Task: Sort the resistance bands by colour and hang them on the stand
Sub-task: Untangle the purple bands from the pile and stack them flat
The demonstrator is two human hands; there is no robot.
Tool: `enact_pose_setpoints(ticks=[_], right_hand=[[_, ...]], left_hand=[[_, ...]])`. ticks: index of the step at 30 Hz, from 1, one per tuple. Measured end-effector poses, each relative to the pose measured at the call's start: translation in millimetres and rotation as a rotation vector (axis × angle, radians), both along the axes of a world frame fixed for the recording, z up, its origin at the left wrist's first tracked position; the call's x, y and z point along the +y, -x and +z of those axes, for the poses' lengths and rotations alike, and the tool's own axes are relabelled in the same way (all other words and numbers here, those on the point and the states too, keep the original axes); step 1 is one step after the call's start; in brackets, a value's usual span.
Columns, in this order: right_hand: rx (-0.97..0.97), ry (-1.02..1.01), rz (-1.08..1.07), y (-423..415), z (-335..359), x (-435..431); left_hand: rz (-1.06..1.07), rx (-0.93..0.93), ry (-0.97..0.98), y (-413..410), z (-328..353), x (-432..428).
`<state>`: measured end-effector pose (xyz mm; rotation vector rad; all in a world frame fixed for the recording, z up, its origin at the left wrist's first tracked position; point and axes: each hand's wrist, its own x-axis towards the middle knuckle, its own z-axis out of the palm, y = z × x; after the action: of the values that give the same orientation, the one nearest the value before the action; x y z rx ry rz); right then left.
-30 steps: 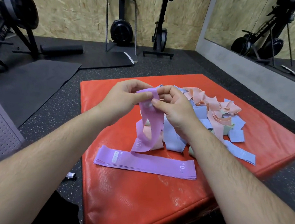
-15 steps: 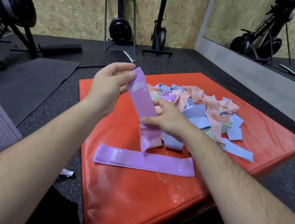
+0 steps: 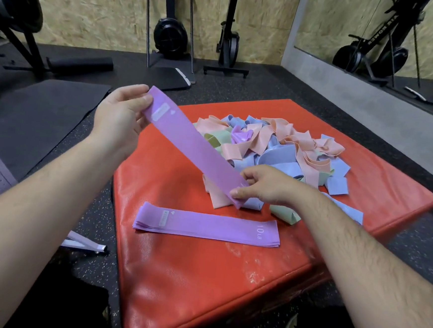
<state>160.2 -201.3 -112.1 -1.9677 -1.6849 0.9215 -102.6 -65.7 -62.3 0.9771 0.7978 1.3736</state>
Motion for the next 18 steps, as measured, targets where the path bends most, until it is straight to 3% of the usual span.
enact_pose_setpoints(ticks=[7,13,18], right_hand=[[0.003,-0.265,-0.192,-17.1,4.4,-9.0],[0.032,-0.299,-0.301,-24.1,0.3,-16.6],[0.445,-0.182,-0.382,-26.6,3.6,-27.6]], left_hand=[[0.047,0.179,0.025,16.3,-29.8,6.2],[0.035,0.238,0.056,15.9,-44.9,1.5],[0.020,0.330,0.077,20.3,-55.0,-7.7]])
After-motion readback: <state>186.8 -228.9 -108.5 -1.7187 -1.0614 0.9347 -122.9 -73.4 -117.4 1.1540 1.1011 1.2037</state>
